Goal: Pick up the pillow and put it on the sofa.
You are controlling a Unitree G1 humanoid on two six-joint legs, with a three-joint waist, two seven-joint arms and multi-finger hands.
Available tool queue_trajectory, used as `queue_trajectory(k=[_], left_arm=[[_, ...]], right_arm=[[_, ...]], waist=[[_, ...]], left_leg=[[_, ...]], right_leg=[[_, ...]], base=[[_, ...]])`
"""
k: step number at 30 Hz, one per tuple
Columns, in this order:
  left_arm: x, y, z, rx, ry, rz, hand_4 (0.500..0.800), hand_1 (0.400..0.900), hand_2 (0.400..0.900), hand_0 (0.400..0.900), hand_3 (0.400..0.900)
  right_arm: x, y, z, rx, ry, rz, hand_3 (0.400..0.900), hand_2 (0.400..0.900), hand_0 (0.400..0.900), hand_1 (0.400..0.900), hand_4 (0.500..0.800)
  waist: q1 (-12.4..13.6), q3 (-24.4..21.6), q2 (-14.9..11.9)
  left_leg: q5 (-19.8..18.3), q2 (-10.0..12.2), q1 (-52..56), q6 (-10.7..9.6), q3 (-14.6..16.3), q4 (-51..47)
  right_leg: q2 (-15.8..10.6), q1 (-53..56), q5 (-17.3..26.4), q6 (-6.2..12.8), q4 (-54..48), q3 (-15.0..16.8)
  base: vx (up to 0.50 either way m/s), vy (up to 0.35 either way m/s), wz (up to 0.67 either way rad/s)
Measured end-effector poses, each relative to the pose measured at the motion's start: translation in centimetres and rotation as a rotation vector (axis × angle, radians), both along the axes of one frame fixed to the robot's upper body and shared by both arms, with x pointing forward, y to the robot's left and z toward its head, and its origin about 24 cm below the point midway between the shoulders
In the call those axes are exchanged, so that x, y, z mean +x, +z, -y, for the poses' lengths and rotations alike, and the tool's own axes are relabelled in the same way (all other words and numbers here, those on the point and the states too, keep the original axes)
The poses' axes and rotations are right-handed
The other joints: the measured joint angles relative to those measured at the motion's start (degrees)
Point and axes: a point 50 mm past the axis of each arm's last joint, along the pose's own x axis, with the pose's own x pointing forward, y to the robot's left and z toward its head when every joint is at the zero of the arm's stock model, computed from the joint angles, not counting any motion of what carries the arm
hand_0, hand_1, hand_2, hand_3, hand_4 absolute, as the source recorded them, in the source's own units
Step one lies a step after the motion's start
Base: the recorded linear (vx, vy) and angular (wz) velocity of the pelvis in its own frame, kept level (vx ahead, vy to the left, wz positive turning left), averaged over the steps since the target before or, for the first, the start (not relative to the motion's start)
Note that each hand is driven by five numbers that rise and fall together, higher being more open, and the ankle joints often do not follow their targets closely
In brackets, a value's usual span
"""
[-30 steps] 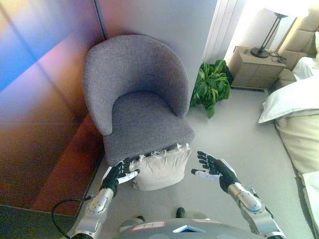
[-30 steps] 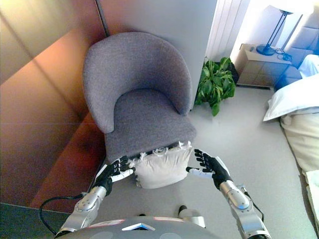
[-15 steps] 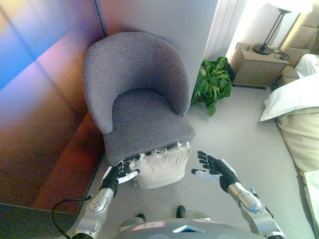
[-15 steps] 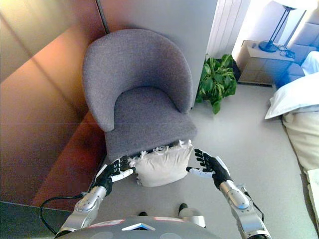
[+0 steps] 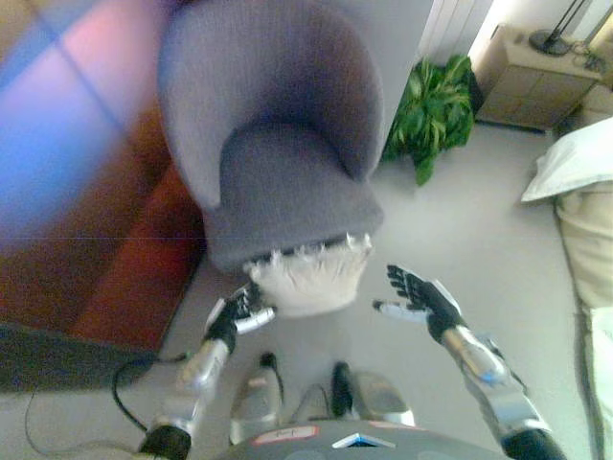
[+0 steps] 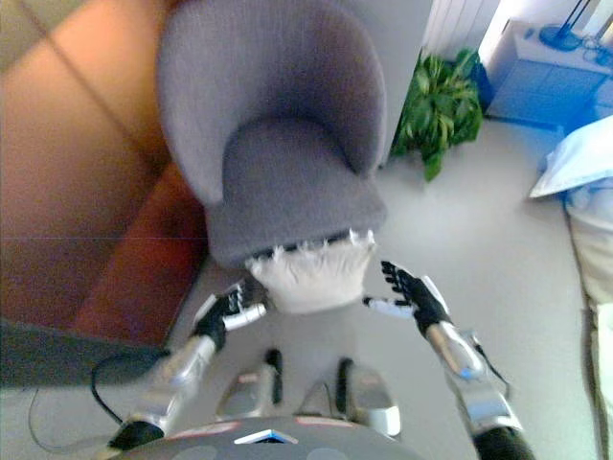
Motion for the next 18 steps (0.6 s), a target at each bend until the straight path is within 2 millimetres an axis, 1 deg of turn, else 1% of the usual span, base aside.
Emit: queue_trajectory(k=[1,2,3,4,5,7,8,9,10,11,12,13,14,15,16,17,18], left_arm=[[0.0,-0.1,0.3,-0.005,-0.005,-0.002,0.800,0.900,0.900,0.900,0.900],[-0.1,-0.1,0.4,-0.009,-0.001,-0.002,0.800,0.900,0.900,0.900,0.900],[0.1,0.1,0.2,0.000,0.003,0.008,0.800,0.900,0.900,0.900,0.900],[0.4,0.3,-0.1,0.006,0.013,0.017,0.800,0.900,0.900,0.900,0.900],[0.4,0.2,0.0,0.009,0.023,0.014,0.800,0.900,0.900,0.900,0.900],[0.8,0.3,0.4,0.003,0.009,0.022,0.800,0.900,0.900,0.900,0.900],[1.0,0.4,0.6,0.002,0.007,0.029,0.800,0.900,0.900,0.900,0.900],[1.1,0.4,0.6,0.003,0.008,0.033,0.800,0.900,0.900,0.900,0.900],[1.2,0.5,0.6,0.004,0.010,0.037,0.800,0.900,0.900,0.900,0.900],[1.2,0.5,0.6,0.003,0.012,0.037,0.800,0.900,0.900,0.900,0.900],[1.2,0.6,0.5,0.012,0.015,0.042,0.800,0.900,0.900,0.900,0.900],[1.4,0.8,-0.1,0.031,0.025,0.050,0.800,0.900,0.900,0.900,0.900],[1.6,1.0,-0.5,0.049,0.029,0.057,0.800,0.900,0.900,0.900,0.900],[1.9,1.3,-0.8,0.063,0.031,0.067,0.800,0.900,0.900,0.900,0.900],[2.5,1.7,-1.2,0.079,0.029,0.084,0.800,0.900,0.900,0.900,0.900],[2.9,2.0,-1.4,0.091,0.030,0.097,0.800,0.900,0.900,0.900,0.900],[3.2,2.3,-1.7,0.101,0.027,0.108,0.800,0.900,0.900,0.900,0.900]], right_arm=[[0.2,0.2,0.3,-0.014,-0.008,0.009,0.900,0.900,0.900,0.900,0.800],[0.4,0.3,0.4,-0.022,-0.011,0.016,0.900,0.900,0.900,0.900,0.800],[0.7,0.4,0.4,-0.023,-0.012,0.024,0.900,0.900,0.900,0.900,0.800],[0.9,0.4,0.3,-0.020,-0.015,0.024,0.900,0.900,0.900,0.900,0.800],[1.0,0.4,0.4,-0.022,-0.024,0.026,0.900,0.900,0.900,0.900,0.800],[1.1,0.4,0.6,-0.032,-0.048,0.036,0.900,0.900,0.900,0.900,0.800],[1.3,0.5,0.6,-0.035,-0.051,0.041,0.900,0.900,0.900,0.900,0.800],[1.4,0.6,0.5,-0.035,-0.050,0.044,0.900,0.900,0.900,0.900,0.800],[1.4,0.6,0.6,-0.038,-0.051,0.047,0.900,0.900,0.900,0.900,0.800],[1.4,0.7,0.7,-0.043,-0.052,0.048,0.900,0.900,0.900,0.900,0.800],[1.6,0.6,0.5,-0.038,-0.048,0.047,0.900,0.900,0.900,0.900,0.800],[1.7,0.4,-0.2,-0.029,-0.028,0.042,0.900,0.900,0.900,0.900,0.800],[1.6,0.2,-0.6,-0.024,-0.012,0.036,0.900,0.900,0.900,0.900,0.800],[1.5,0.1,-0.8,-0.015,-0.011,0.032,0.900,0.900,0.900,0.900,0.800],[1.7,0.1,-1.1,-0.004,-0.014,0.037,0.900,0.900,0.900,0.900,0.800],[2.2,0.2,-1.3,0.001,-0.014,0.044,0.900,0.900,0.900,0.900,0.800],[2.7,0.2,-1.5,0.003,-0.017,0.051,0.900,0.900,0.900,0.900,0.800]], waist=[[0.05,-0.12,1.40],[0.62,-0.36,2.52],[0.83,-0.18,2.80],[0.77,0.54,1.85],[1.80,0.69,1.66],[1.57,0.56,0.48],[1.80,0.40,0.20],[1.93,-0.10,0.11],[1.84,-0.77,0.51],[1.82,-1.87,1.38],[2.04,-2.47,1.01],[2.48,-3.39,-0.41],[2.32,-3.89,-1.24],[2.32,-4.17,-1.81],[2.28,-4.32,-2.63],[2.20,-4.15,-2.82],[1.94,-3.92,-2.78]], left_leg=[[0.00,0.61,-0.49,0.01,0.60,-1.56],[0.59,1.28,-0.13,0.31,0.93,-4.51],[2.87,2.33,-0.71,0.08,2.42,-5.45],[4.61,2.09,-0.23,0.35,2.55,-3.87],[4.23,2.32,-1.53,-0.03,2.38,-2.88],[4.36,0.88,-2.75,0.15,2.15,-4.92],[4.75,0.42,-2.40,0.46,2.25,-6.70],[4.76,0.23,-1.70,0.70,1.76,-9.21],[4.68,0.29,-1.35,0.86,1.93,-10.60],[6.47,0.47,-0.46,1.29,2.14,-11.60],[8.31,0.92,-0.23,2.81,3.83,-11.76],[7.84,0.06,0.07,3.63,6.24,-11.50],[7.98,-0.86,0.17,4.01,6.54,-11.49],[7.89,-1.59,0.46,4.42,6.40,-11.75],[7.28,-2.99,0.66,4.81,6.55,-11.56],[7.27,-2.93,0.88,4.85,6.42,-11.67],[6.99,-3.53,1.27,5.12,6.35,-11.63]], right_leg=[[0.79,-0.01,1.39,0.04,-3.05,-0.05],[1.48,0.60,2.20,0.93,-5.46,0.09],[1.83,0.08,2.05,0.60,-4.03,-0.08],[2.18,0.96,2.86,-0.25,-5.00,2.20],[2.55,1.97,3.71,-0.34,-7.01,3.68],[0.93,3.51,4.80,-0.45,-10.75,4.70],[0.51,4.30,5.11,0.08,-12.18,5.30],[0.16,4.83,5.55,0.78,-13.07,6.29],[-0.11,5.25,5.66,1.38,-13.30,6.54],[0.01,5.21,5.09,2.85,-13.35,6.87],[-1.00,4.68,4.05,4.25,-11.73,6.73],[-3.30,3.26,2.31,5.94,-7.55,5.69],[-4.87,2.82,0.66,7.90,-2.40,4.85],[-6.15,2.51,-0.84,9.32,1.42,4.63],[-6.47,3.56,0.25,10.26,1.12,4.93],[-6.90,3.20,0.38,10.46,2.84,5.03],[-7.15,1.67,1.23,11.64,5.74,5.11]], base=[[0.19,0.120,-0.60],[0.24,0.165,-0.76],[0.22,0.168,-0.42],[0.24,0.154,-0.23],[0.31,0.173,-0.24],[0.36,0.175,-0.40],[0.25,0.123,-0.23],[0.27,0.183,-0.15],[0.17,0.128,-0.11],[0.26,0.216,-0.09],[0.24,0.226,0.01],[0.24,0.223,0.02],[0.20,0.219,0.07],[0.08,0.160,0.04],[0.17,0.323,-0.05],[0.11,0.237,-0.10],[0.21,0.295,-0.20]])
